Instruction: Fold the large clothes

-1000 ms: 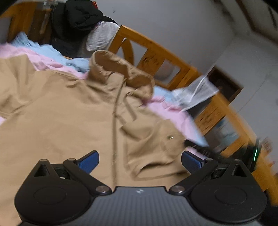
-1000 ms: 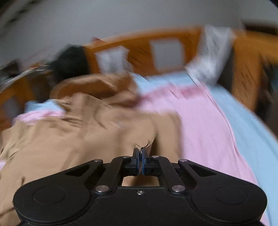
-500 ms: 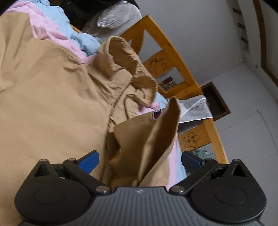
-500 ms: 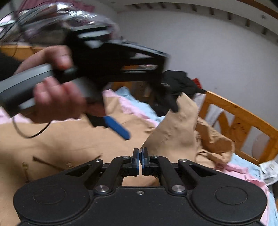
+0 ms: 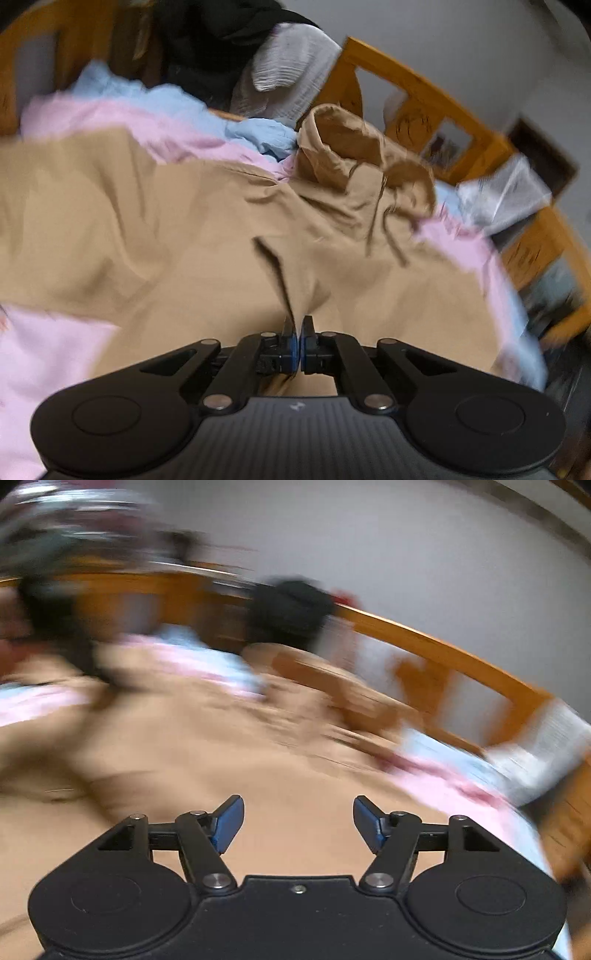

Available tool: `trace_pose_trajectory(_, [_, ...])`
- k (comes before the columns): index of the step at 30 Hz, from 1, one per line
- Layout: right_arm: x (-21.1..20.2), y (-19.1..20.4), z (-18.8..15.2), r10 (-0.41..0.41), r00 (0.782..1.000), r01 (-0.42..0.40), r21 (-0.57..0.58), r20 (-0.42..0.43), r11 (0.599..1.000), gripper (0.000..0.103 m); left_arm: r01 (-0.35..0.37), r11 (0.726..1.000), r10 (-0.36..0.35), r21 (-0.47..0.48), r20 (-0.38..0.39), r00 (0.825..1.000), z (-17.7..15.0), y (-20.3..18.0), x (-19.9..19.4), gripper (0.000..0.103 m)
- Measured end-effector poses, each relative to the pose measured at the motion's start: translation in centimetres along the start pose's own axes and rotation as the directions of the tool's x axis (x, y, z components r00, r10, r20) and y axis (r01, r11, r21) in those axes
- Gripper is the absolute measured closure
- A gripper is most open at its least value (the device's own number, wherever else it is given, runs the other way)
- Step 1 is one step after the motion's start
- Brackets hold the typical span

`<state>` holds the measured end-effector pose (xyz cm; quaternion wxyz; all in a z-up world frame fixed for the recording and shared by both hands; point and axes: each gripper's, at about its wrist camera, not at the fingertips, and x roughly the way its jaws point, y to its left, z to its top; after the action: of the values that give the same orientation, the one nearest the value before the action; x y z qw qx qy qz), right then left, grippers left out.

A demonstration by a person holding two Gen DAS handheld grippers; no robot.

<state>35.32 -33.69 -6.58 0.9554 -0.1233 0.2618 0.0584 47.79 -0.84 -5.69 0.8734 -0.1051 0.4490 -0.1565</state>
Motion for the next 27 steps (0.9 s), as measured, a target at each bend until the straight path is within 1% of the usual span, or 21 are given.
trace_pose_trajectory(1, [1.4,-2.2,-0.1,-0.075,0.996,0.078,0.076,-0.045,0.994,0.035,-0.026,0.999,0.026,0.042,-0.006,1.0,0.0,-0.2,-0.1,0.103])
trace_pose_trajectory(2, [3.0,-4.5,-0.4,-0.13,0.986,0.146,0.161,-0.109,0.976,0.034,-0.052,0.995,0.054,0.084,-0.014,0.998,0.0,-0.5,0.1,0.103])
trace_pose_trajectory(3, [4.4,-6.3,-0.8,-0.151,0.973,0.189,0.23,-0.172,0.955,0.036,-0.074,0.991,0.077,0.111,-0.019,0.997,-0.2,-0.9,0.2,0.103])
trace_pose_trajectory(4, [6.1,-8.3,-1.4,-0.146,0.96,0.217,0.305,-0.237,0.927,0.04,-0.091,0.989,0.094,0.117,-0.024,0.995,-0.3,-1.2,0.4,0.103])
trace_pose_trajectory(5, [7.5,-9.8,-2.1,-0.136,0.949,0.237,0.362,-0.284,0.901,0.042,-0.101,0.989,0.104,0.112,-0.027,0.994,-0.4,-1.6,0.6,0.103])
trace_pose_trajectory(6, [8.7,-10.7,-2.6,-0.117,0.945,0.239,0.397,-0.306,0.886,0.046,-0.106,0.989,0.109,0.107,-0.028,0.994,-0.5,-1.9,0.7,0.103])
trace_pose_trajectory(8, [10.6,-11.8,-3.6,-0.05,0.938,0.206,0.434,-0.343,0.877,0.069,-0.121,0.986,0.124,0.112,-0.029,0.992,-0.7,-2.8,0.8,0.103])
trace_pose_trajectory(9, [10.9,-11.8,-4.0,-0.028,0.936,0.194,0.446,-0.352,0.874,0.088,-0.127,0.985,0.131,0.118,-0.031,0.991,-0.9,-3.1,0.7,0.103])
trace_pose_trajectory(10, [11.0,-11.9,-4.3,-0.021,0.936,0.191,0.455,-0.352,0.87,0.094,-0.138,0.982,0.143,0.127,-0.033,0.989,-1.1,-3.5,0.8,0.103])
trace_pose_trajectory(11, [10.6,-11.9,-4.6,-0.027,0.939,0.189,0.451,-0.343,0.872,0.097,-0.148,0.98,0.154,0.135,-0.034,0.987,-1.2,-3.8,0.8,0.103])
trace_pose_trajectory(12, [10.2,-12.0,-4.6,-0.033,0.948,0.18,0.446,-0.317,0.877,0.099,-0.158,0.978,0.164,0.139,-0.035,0.986,-1.3,-4.1,0.9,0.103])
trace_pose_trajectory(14, [8.6,-12.5,-4.4,-0.062,0.963,0.177,0.441,-0.264,0.88,0.1,-0.183,0.975,0.189,0.127,-0.041,0.981,-1.5,-4.5,1.5,0.103])
trace_pose_trajectory(16, [6.9,-13.2,-4.5,-0.078,0.968,0.179,0.442,-0.237,0.879,0.101,-0.216,0.969,0.222,0.124,-0.043,0.974,-1.9,-4.8,3.1,0.103])
trace_pose_trajectory(18, [7.0,-13.3,-5.0,-0.089,0.966,0.184,0.41,-0.242,0.893,0.1,-0.255,0.961,0.263,0.107,-0.067,0.962,-2.4,-4.7,5.5,0.103])
trace_pose_trajectory(20, [7.6,-12.9,-6.1,-0.098,0.96,0.19,0.356,-0.262,0.915,0.1,-0.299,0.947,0.31,0.118,-0.093,0.946,-3.0,-4.6,8.1,0.102])
trace_pose_trajectory(22, [8.5,-12.6,-7.1,-0.103,0.954,0.198,0.334,-0.28,0.922,0.097,-0.336,0.936,0.344,0.107,-0.069,0.936,-3.3,-4.8,9.1,0.097])
trace_pose_trajectory(24, [8.3,-12.6,-7.2,-0.12,0.958,0.204,0.322,-0.262,0.925,0.095,-0.357,0.931,0.361,0.074,-0.051,0.931,-3.0,-4.9,9.2,0.093])
trace_pose_trajectory(25, [7.9,-12.5,-7.0,-0.129,0.959,0.206,0.308,-0.25,0.929,0.088,-0.36,0.931,0.364,0.065,-0.05,0.93,-2.9,-4.9,9.0,0.082])
trace_pose_trajectory(26, [7.5,-12.5,-6.7,-0.146,0.96,0.214,0.292,-0.237,0.932,0.083,-0.365,0.929,0.368,0.06,-0.044,0.929,-2.8,-5.0,8.8,0.075])
trace_pose_trajectory(27, [7.0,-12.4,-6.2,-0.165,0.963,0.221,0.273,-0.213,0.936,0.074,-0.378,0.924,0.38,0.051,-0.032,0.924,-2.8,-4.9,8.4,0.052])
